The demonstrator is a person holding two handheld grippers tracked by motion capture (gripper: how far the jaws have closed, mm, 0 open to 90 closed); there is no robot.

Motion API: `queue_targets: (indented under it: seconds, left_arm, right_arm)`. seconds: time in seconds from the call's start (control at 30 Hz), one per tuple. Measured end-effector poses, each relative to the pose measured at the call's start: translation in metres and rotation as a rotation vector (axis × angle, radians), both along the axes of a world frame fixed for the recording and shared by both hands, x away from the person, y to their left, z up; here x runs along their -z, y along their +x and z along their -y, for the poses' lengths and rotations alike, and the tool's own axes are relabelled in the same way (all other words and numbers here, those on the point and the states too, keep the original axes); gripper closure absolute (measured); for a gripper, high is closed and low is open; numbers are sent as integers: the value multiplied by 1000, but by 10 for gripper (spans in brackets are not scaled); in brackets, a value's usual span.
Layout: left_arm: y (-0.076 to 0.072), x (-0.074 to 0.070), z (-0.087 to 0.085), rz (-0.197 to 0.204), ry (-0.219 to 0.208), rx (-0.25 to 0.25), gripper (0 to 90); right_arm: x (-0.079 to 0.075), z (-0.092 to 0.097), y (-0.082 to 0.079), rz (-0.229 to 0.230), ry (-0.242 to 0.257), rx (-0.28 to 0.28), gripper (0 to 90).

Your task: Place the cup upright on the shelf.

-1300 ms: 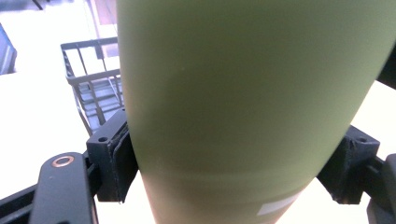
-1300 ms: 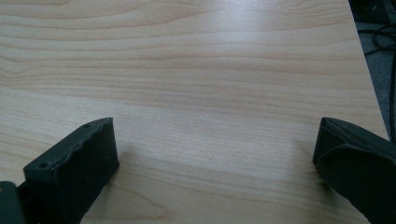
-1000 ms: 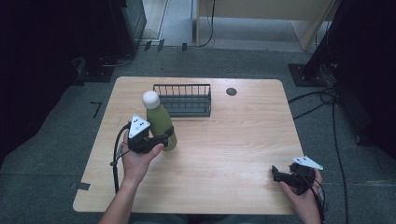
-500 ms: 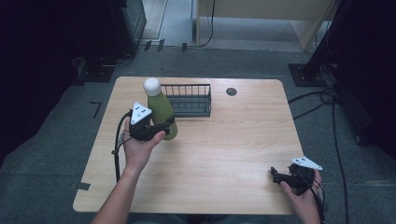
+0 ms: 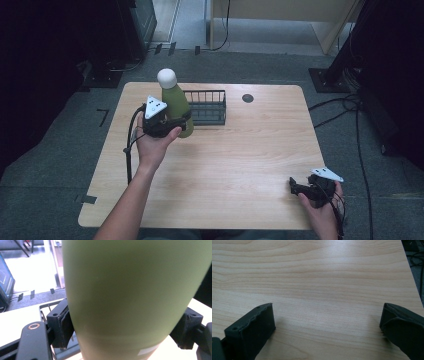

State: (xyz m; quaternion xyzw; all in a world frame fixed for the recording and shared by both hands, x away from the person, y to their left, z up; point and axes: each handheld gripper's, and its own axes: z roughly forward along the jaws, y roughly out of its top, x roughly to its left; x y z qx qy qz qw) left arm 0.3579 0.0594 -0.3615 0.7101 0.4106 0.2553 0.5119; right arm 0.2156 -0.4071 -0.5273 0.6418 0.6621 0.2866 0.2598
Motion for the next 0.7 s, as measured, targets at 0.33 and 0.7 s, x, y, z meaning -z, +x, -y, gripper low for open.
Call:
queue_targets:
  seconds: [0.33,0.7]
  left_arm:
    - [26,-14,5,22,28,-28,210]
    - [61,-17,6,33,25,-67,210]
  right_arm:
    - [0,0,0,0,0,1,0]
    - [0,0,0,0,1,1,0]
